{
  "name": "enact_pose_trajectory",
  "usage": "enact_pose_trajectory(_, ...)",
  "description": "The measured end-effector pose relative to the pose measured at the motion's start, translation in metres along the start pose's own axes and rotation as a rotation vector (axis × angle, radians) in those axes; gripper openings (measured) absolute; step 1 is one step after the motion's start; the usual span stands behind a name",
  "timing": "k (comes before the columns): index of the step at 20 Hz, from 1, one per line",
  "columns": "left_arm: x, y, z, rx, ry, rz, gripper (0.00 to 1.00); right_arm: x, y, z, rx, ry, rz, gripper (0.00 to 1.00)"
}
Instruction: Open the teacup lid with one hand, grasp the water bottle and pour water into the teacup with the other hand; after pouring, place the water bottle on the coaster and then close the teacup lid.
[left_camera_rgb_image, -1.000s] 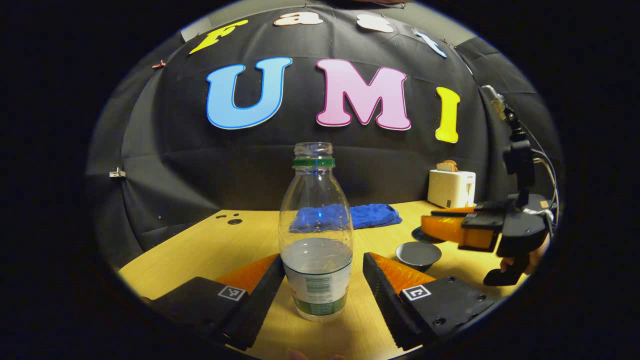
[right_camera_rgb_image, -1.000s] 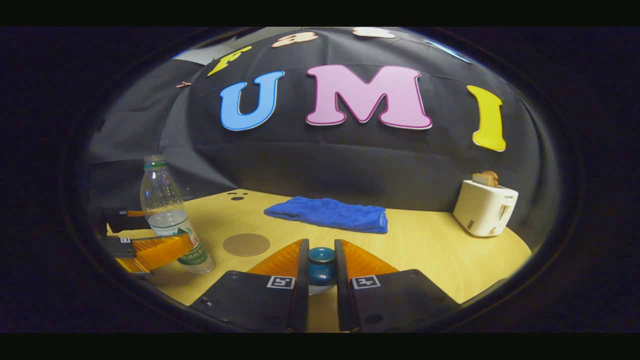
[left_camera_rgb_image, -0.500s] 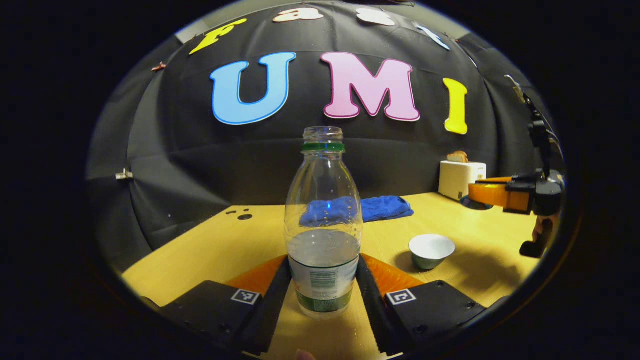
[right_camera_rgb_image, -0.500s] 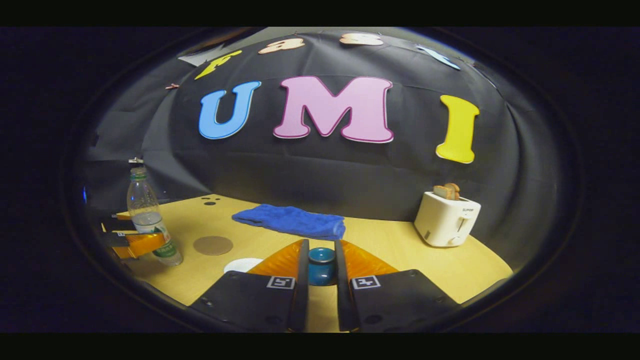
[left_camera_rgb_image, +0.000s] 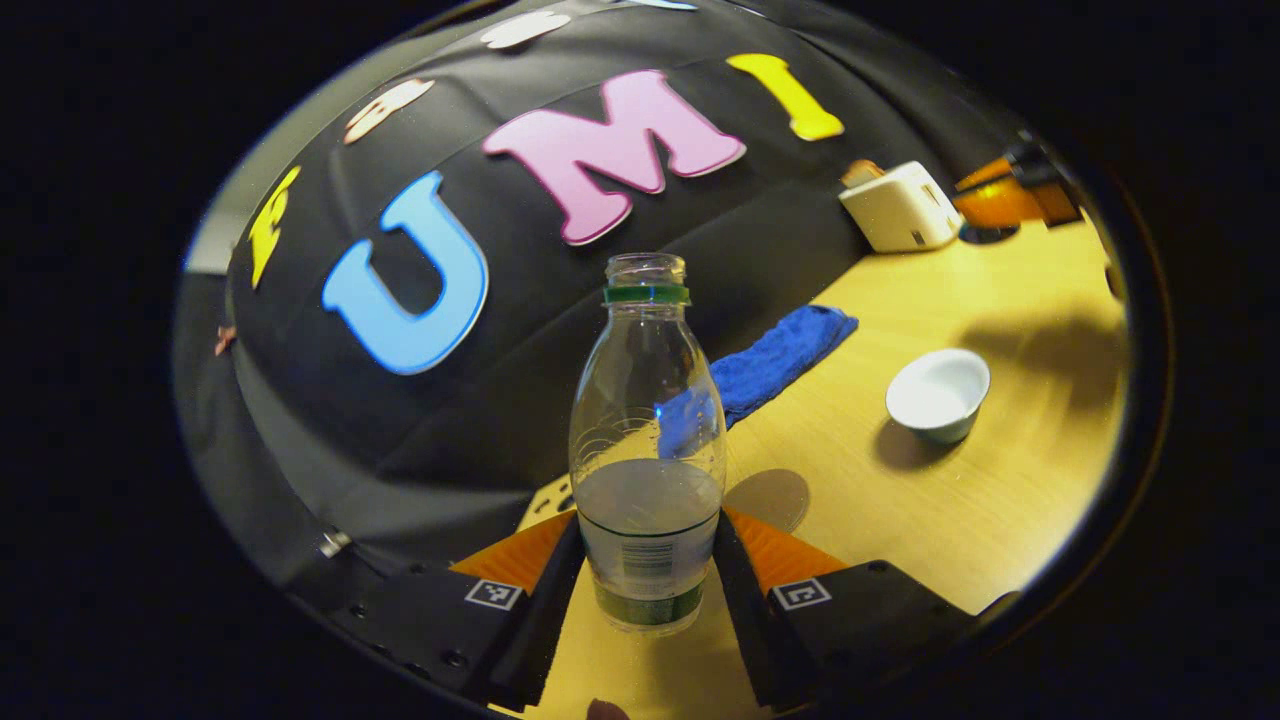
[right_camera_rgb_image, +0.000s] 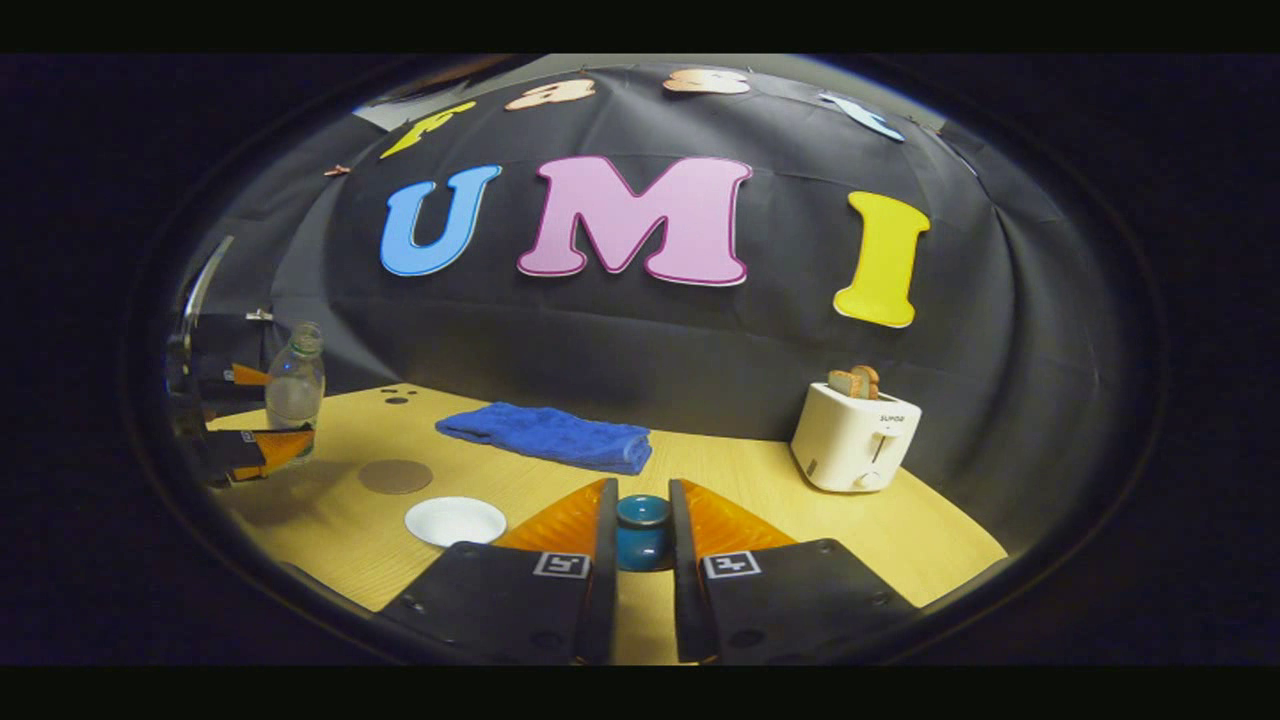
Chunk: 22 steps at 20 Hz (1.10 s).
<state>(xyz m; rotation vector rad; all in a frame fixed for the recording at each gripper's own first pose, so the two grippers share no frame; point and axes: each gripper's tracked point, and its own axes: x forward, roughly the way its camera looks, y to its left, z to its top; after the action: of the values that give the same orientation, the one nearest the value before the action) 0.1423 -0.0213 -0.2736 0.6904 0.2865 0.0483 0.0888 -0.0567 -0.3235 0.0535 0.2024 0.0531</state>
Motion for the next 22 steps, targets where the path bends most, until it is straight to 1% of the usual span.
enact_pose_trajectory(3, 0.010, -0.005, 0.008, 0.170, -0.017, 0.031, 0.75, -0.003, -0.011, -0.003, -0.007, 0.001, -0.012, 0.31)
enact_pose_trajectory(5, 0.013, -0.012, 0.014, 0.255, -0.028, 0.038, 0.76, -0.005, -0.018, -0.004, -0.004, 0.001, -0.019, 0.31)
enact_pose_trajectory(9, 0.019, -0.025, 0.021, 0.368, -0.053, 0.035, 0.75, -0.009, -0.029, -0.005, -0.005, 0.001, -0.036, 0.31)
enact_pose_trajectory(12, 0.022, -0.029, 0.031, 0.484, -0.081, 0.045, 0.75, -0.011, -0.034, -0.006, -0.005, 0.001, -0.045, 0.31)
enact_pose_trajectory(15, 0.024, -0.029, 0.036, 0.569, -0.104, 0.054, 0.75, -0.014, -0.037, -0.007, 0.000, 0.001, -0.054, 0.31)
enact_pose_trajectory(22, 0.039, -0.014, 0.043, 0.734, -0.132, 0.104, 0.75, -0.018, -0.040, -0.006, -0.004, -0.002, -0.067, 0.31)
